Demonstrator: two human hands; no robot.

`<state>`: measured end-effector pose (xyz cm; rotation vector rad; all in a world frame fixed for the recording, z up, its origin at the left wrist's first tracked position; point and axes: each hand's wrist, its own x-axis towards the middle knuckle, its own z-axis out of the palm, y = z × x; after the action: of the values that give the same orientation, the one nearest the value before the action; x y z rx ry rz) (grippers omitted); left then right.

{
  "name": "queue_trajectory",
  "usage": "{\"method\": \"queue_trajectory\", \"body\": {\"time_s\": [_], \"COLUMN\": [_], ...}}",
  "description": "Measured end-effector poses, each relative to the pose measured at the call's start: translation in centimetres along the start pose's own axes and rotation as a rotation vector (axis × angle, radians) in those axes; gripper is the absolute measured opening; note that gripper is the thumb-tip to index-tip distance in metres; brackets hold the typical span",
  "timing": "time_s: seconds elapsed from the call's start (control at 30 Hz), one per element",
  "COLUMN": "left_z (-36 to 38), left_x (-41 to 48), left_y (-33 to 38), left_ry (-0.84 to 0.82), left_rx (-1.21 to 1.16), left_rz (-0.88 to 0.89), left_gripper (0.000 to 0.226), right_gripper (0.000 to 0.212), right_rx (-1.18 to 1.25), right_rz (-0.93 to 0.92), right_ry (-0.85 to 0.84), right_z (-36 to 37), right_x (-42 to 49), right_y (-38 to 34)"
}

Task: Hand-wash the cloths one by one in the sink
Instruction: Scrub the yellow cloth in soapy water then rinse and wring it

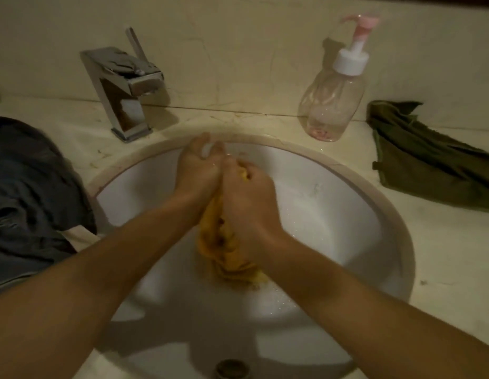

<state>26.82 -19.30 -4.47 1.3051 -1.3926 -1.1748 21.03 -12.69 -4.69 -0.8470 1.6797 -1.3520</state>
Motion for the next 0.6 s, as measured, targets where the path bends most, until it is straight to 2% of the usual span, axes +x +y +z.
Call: {"method": "queue_trajectory", "body": {"time_s": [0.07, 0.17, 0.23, 0.3, 0.43, 0.5, 0.6], "left_z": [-0.4, 1.2, 2.3, 2.1, -0.3, 0.2, 2.3], "left_x": [-0.1, -2.9, -4.2, -3.1, -0.2, -1.4, -3.4], "left_y": [0.1, 0.7, 0.9, 0.9, 0.3, 0.6, 0.4], "left_ry": [0.004, -0.111, -0.161, -0.123, -0.057, -0.092, -0.216], "left_rx": [0.001, -0.055, -0.012, -0.022, -0.042, -0.041, 0.018], "left_rz": [-0.012, 0.066, 0.107, 0.064, -0.063, -0.073, -0.051], "left_gripper": [0.04, 0.038, 0.04, 0.041, 0.04, 0.035, 0.038], "right_gripper": [0.026, 0.026, 0.034, 0.036, 0.036, 0.034, 0.031], "right_rx": [0.014, 0.084, 0.081, 0.089, 0.025, 0.02, -0.005], "right_rz": [-0.02, 0.098, 0.116, 0.129, 0.032, 0.028, 0.131], "right_ry": [-0.028, 0.074, 0.129, 0.142, -0.006, 0.047, 0.114], "right_z": [0.2, -2.1, -3.1, -2.7, -0.1, -1.1, -3.4], "right_x": [-0.4, 1.6, 2.2, 1.6, -0.5, 1.2, 3.1], "right_y": [0.1, -0.6, -1.0, -1.0, -0.2, -0.4, -1.0]}}
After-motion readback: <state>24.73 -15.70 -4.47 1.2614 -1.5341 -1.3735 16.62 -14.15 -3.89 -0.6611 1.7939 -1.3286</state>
